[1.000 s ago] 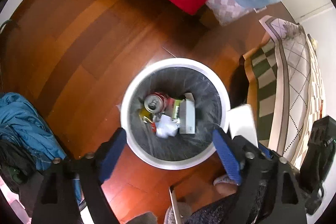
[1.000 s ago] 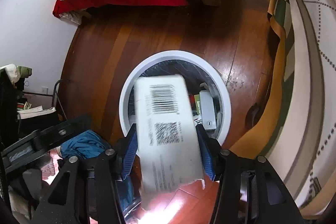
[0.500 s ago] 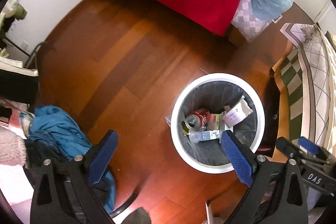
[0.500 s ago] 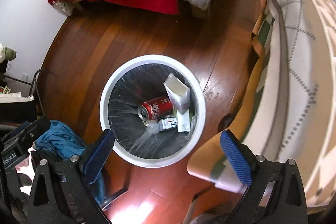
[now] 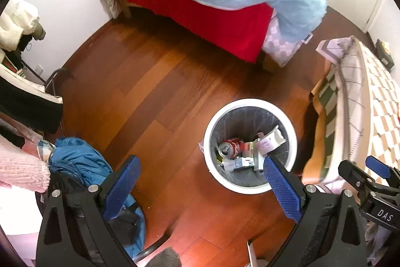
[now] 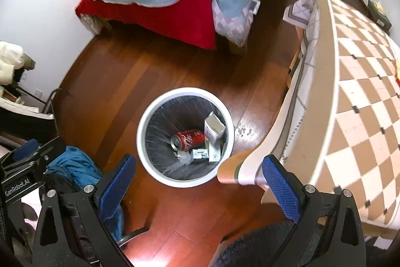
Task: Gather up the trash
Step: 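Move both tools back over the table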
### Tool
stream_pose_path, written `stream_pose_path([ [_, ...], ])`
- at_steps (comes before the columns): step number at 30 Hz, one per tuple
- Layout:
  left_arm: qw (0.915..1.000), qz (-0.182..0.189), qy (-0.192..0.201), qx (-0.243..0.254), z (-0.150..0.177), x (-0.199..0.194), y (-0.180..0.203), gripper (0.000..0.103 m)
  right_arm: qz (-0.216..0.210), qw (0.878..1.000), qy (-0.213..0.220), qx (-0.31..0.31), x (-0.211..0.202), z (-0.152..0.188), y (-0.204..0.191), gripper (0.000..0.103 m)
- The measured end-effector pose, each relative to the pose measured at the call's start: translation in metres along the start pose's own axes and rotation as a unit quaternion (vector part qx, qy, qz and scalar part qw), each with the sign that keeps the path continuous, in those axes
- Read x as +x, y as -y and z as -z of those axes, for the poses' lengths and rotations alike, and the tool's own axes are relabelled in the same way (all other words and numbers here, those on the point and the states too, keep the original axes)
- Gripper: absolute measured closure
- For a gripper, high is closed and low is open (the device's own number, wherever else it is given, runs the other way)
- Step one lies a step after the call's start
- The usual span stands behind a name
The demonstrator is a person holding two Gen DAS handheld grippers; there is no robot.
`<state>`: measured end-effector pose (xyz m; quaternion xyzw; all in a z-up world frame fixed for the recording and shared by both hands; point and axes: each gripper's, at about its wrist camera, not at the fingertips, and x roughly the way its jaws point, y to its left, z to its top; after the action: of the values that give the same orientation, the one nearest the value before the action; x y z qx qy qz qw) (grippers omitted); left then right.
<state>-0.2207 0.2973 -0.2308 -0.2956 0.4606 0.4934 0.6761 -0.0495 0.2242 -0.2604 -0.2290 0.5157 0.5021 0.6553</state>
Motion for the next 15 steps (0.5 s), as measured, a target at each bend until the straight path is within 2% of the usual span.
stream_pose_path([
  [5,0.9995,-0.003,0.029,0.013,0.006,-0.039,0.008,0.003,-0.029,0.999,0.031,0.012,-0.045,0.011,0.005,0.001],
  [9,0.9979,-0.014,0.055,0.033,0.006,-0.07,0.029,0.003,-0.054,0.997,0.053,0.036,-0.078,0.018,0.019,0.001],
  [12,0.9969,-0.008,0.067,0.041,0.002,-0.084,0.051,0.003,-0.073,0.993,0.069,0.068,-0.103,0.02,0.046,0.001],
  [15,0.9951,0.002,0.078,0.061,-0.004,-0.092,0.089,0.003,-0.071,0.989,0.086,0.098,-0.127,0.02,0.084,0.001],
])
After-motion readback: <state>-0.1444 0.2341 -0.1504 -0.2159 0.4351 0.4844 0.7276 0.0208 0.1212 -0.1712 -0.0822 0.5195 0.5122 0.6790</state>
